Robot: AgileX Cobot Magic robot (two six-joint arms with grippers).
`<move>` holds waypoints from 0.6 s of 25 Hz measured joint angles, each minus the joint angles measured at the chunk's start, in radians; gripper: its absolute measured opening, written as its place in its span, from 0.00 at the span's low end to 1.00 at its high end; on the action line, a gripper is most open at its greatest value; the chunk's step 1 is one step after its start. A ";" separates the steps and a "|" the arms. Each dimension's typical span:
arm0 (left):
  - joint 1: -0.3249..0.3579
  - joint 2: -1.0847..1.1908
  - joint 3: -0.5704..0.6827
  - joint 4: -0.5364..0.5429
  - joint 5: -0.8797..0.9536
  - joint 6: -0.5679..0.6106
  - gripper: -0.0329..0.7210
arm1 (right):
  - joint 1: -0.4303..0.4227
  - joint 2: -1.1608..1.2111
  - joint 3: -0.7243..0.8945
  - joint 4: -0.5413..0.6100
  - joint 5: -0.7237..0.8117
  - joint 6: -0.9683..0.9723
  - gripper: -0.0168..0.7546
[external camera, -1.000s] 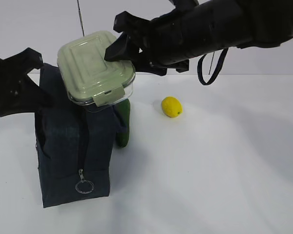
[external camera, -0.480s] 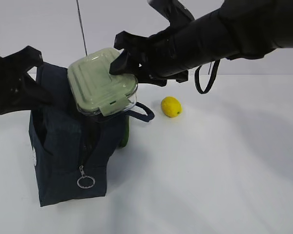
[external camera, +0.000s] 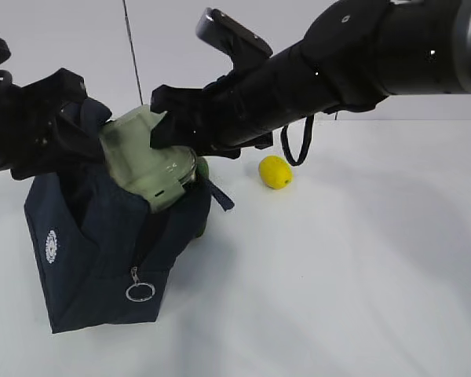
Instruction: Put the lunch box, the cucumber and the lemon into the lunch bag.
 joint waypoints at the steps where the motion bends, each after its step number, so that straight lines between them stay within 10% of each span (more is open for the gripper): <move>1: -0.002 0.000 0.000 0.000 -0.004 0.000 0.09 | 0.008 0.008 0.000 -0.002 0.002 0.000 0.52; 15: -0.002 0.014 0.000 -0.014 -0.019 0.000 0.09 | 0.048 0.070 -0.049 0.074 0.006 0.000 0.52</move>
